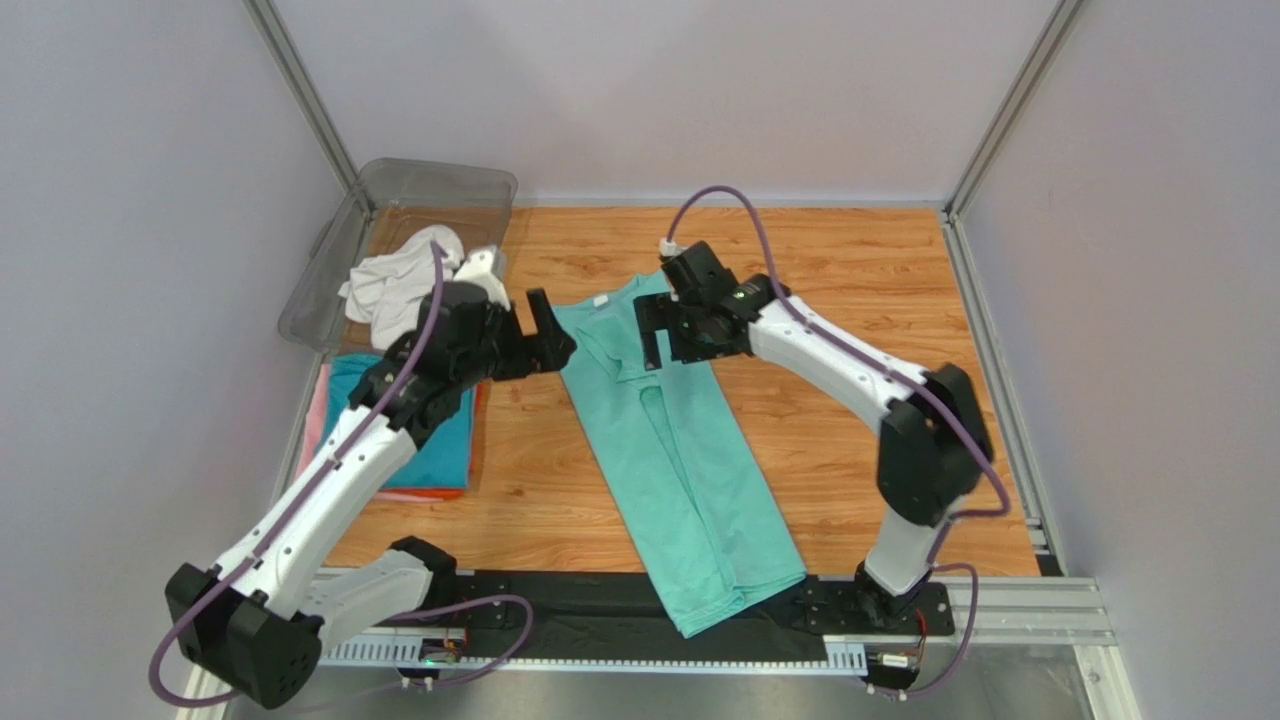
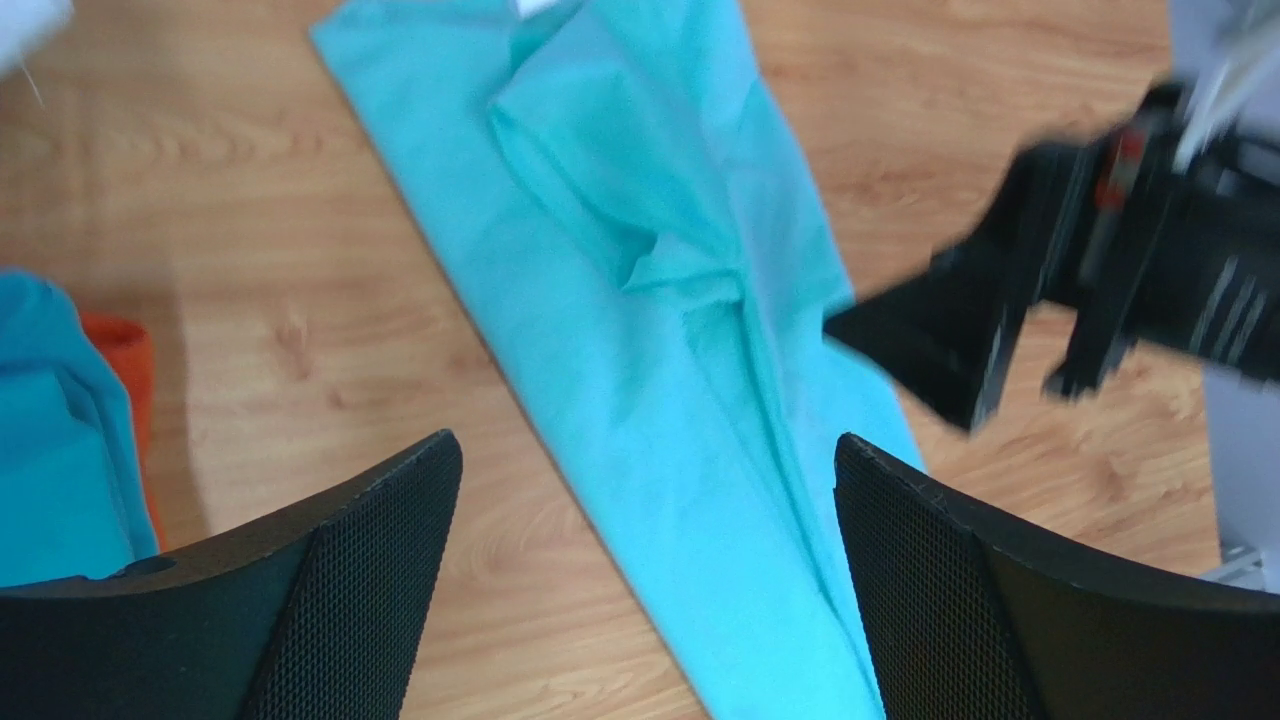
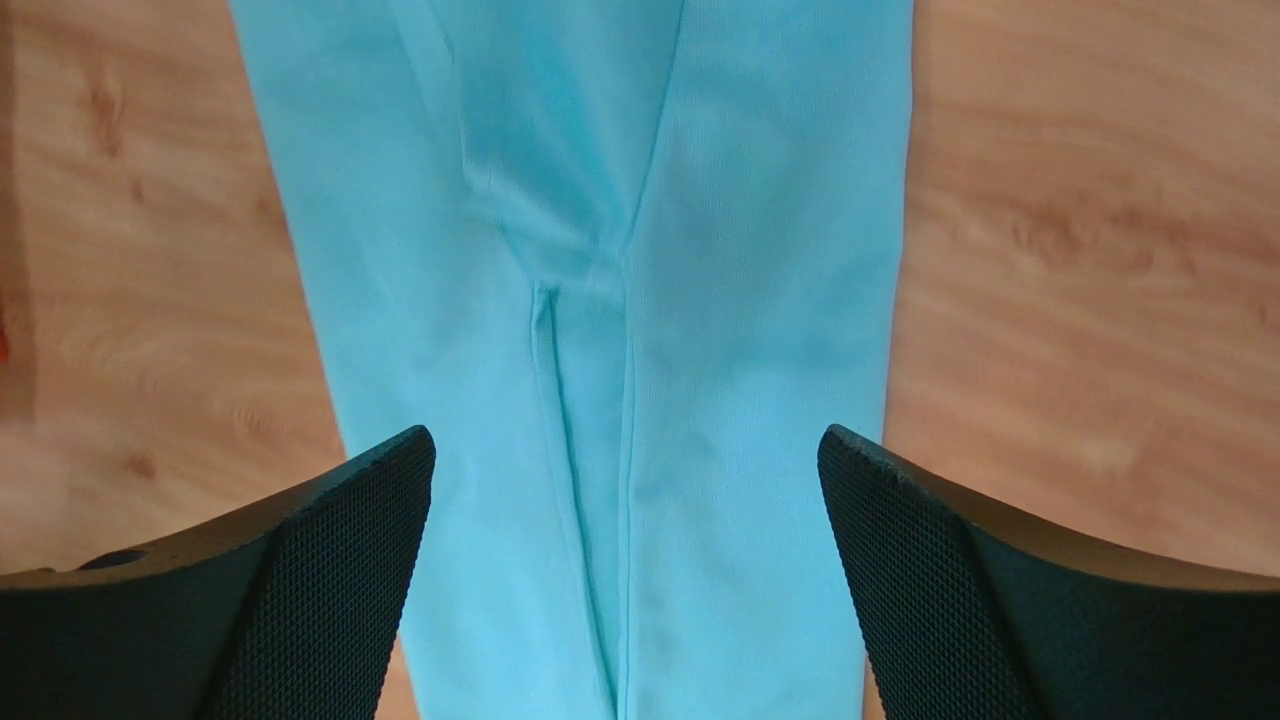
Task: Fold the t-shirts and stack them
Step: Fold the tshirt
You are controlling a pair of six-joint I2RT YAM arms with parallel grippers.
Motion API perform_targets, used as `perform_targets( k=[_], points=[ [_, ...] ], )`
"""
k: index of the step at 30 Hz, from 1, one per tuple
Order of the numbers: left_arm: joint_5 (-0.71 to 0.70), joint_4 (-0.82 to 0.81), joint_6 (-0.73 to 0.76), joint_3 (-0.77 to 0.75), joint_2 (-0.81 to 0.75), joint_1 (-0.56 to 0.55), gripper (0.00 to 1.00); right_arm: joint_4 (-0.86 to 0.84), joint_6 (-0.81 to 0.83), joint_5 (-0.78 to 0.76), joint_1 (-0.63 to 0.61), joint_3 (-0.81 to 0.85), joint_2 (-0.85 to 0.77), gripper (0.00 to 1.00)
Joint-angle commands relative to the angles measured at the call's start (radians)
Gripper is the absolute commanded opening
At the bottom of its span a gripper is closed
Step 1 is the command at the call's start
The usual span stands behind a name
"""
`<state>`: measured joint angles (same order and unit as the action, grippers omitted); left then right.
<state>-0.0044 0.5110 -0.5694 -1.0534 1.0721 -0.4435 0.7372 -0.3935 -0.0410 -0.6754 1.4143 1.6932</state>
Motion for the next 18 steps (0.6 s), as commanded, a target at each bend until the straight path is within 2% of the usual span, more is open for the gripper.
perform_targets(
  k=[1, 2, 3, 10, 18],
  points=[
    [0.035, -0.014, -0.081, 0.203, -0.094, -0.001, 1.00, -0.030, 0.139, -0.102, -0.004, 0.167, 0.178, 1.00],
    [0.055, -0.012, -0.093, 0.237, -0.122, -0.001, 1.00, -0.029, 0.160, -0.096, -0.004, 0.205, 0.266, 1.00],
    [0.067, -0.017, -0.105, 0.271, -0.150, -0.001, 1.00, -0.025, 0.183, -0.089, -0.004, 0.281, 0.307, 1.00],
    [0.084, -0.032, -0.147, 0.513, -0.336, -0.001, 1.00, 0.037, 0.266, -0.168, -0.006, 0.523, 0.591, 1.00],
    [0.099, -0.038, -0.164, 0.544, -0.314, -0.001, 1.00, 0.057, 0.197, -0.217, 0.005, 0.548, 0.714, 1.00]
  ],
)
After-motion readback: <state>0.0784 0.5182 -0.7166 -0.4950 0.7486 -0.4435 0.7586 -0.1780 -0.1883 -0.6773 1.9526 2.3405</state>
